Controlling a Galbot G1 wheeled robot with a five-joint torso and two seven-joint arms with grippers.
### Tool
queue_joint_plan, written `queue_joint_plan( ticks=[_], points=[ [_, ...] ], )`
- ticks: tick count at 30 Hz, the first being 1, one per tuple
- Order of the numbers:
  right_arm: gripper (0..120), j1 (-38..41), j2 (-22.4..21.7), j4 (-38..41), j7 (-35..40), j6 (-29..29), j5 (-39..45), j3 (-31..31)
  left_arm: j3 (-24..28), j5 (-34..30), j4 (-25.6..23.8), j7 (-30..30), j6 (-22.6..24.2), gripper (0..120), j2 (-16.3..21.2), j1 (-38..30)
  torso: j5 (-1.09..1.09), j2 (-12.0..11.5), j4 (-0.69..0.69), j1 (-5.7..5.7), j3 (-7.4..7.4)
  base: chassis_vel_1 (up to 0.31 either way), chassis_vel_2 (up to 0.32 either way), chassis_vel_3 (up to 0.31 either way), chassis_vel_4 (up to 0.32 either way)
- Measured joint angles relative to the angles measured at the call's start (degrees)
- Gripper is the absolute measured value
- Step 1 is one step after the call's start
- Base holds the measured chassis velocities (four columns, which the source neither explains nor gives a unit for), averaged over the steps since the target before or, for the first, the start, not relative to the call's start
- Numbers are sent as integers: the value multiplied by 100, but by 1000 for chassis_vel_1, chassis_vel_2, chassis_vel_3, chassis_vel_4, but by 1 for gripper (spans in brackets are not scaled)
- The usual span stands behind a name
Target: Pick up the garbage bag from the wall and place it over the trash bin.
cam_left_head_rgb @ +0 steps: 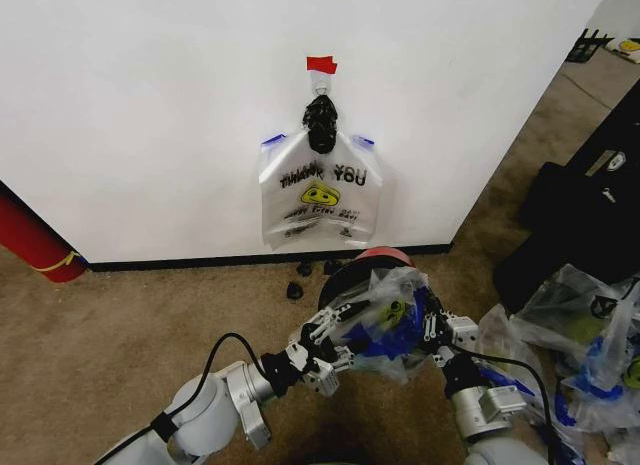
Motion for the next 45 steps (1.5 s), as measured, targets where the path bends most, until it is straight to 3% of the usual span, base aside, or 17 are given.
queue_joint_plan(
  ticks=[13,19,24,29,31,41,45],
  points=[
    [0,-108,52,34,-4,90,-40,15,-6,-501,42,-1,-135,1,7,26,0,0,0,0,0,0,0,0,0],
    [0,-126,37,-14,-100,232,-45,85,-2,-1089,24,-73,49,0,54,36,0,0,0,0,0,0,0,0,0],
    [0,-137,-79,-105,-589,488,145,292,-43,-2055,81,-168,700,0,95,-269,0,0,0,0,0,0,0,0,0],
    [0,-92,-276,-272,-1232,589,776,409,-292,-2521,165,-187,1234,0,99,-342,0,0,-2,0,0,0,0,0,0],
    [0,-47,-343,-331,-1513,588,1050,447,-400,-2541,256,-224,1359,0,76,-342,2,0,4,0,0,0,0,0,0],
    [0,-37,-419,-483,-1817,587,1638,639,-519,-2308,598,-305,1380,0,36,-313,0,0,-1,0,0,0,0,0,0],
    [0,-3,-421,-452,-1787,455,2419,613,-518,-2163,746,-259,1241,0,-11,-287,0,0,0,0,0,0,0,0,0]
  ],
)
